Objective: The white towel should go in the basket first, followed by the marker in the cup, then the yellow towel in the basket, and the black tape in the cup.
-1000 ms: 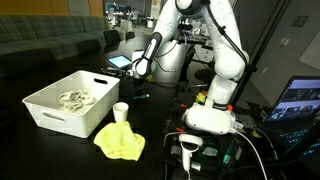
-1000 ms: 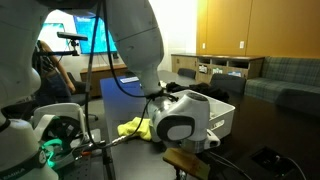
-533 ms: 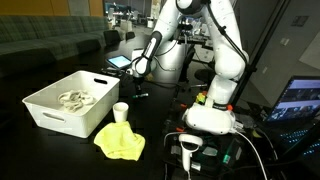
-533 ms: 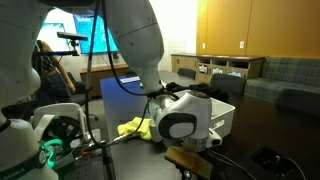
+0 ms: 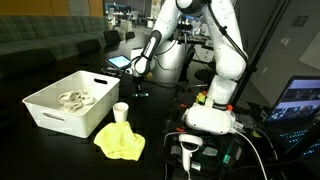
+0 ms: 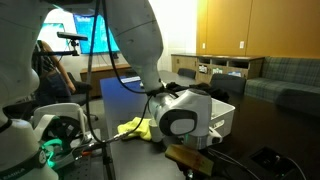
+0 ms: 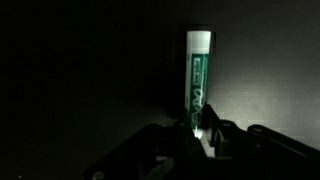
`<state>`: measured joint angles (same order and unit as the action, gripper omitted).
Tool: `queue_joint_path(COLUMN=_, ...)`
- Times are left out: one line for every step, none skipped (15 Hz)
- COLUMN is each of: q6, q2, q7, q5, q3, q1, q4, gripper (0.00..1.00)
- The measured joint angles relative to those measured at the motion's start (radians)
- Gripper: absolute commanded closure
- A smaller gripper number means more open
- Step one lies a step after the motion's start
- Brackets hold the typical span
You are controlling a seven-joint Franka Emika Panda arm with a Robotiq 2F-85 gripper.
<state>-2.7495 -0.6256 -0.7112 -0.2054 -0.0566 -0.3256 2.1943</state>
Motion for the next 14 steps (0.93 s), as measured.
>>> queue_joint_path(q6=0.007, q2=0.001, q7=0.000, q5=0.000, q3=0.002, q1=0.004, q4=-0.001, gripper=0.91)
queue_joint_path(q6=0.015, q2=0.002, q7=0.000, q5=-0.001, q3=0.004, q1=0.008, q4=-0.002, gripper=0.91)
queue_joint_path(q6=0.024, q2=0.004, q7=0.000, q5=-0.001, q3=0.008, q1=0.013, q4=-0.002, gripper=0.91)
queue_joint_path(q6=0.037, q2=0.009, q7=0.000, q5=-0.003, q3=0.013, q1=0.018, q4=-0.002, gripper=0.91)
queue_joint_path(q6=0.054, q2=0.019, q7=0.002, q5=-0.007, q3=0.021, q1=0.028, q4=-0.002, gripper=0.92)
queue_joint_path(q6=0.074, q2=0.034, q7=0.004, q5=-0.013, q3=0.033, q1=0.039, q4=-0.001, gripper=0.92)
queue_joint_path(q6=0.099, q2=0.055, q7=0.012, q5=-0.024, q3=0.049, q1=0.056, q4=0.000, gripper=0.92)
queue_joint_path(q6=0.127, q2=0.080, q7=0.024, q5=-0.038, q3=0.065, q1=0.075, q4=0.001, gripper=0.92)
queue_joint_path(q6=0.161, q2=0.109, q7=0.038, q5=-0.056, q3=0.081, q1=0.095, q4=0.003, gripper=0.92)
queue_joint_path(q6=0.199, q2=0.140, q7=0.055, q5=-0.076, q3=0.096, q1=0.115, q4=0.003, gripper=0.92)
queue_joint_path(q6=0.236, q2=0.173, q7=0.072, q5=-0.100, q3=0.109, q1=0.134, q4=0.003, gripper=0.92)
queue_joint_path(q6=0.275, q2=0.208, q7=0.091, q5=-0.125, q3=0.118, q1=0.153, q4=0.002, gripper=0.92)
queue_joint_path(q6=0.311, q2=0.242, q7=0.110, q5=-0.150, q3=0.125, q1=0.170, q4=0.001, gripper=0.92)
queue_joint_path(q6=0.345, q2=0.276, q7=0.130, q5=-0.177, q3=0.129, q1=0.186, q4=-0.001, gripper=0.92)
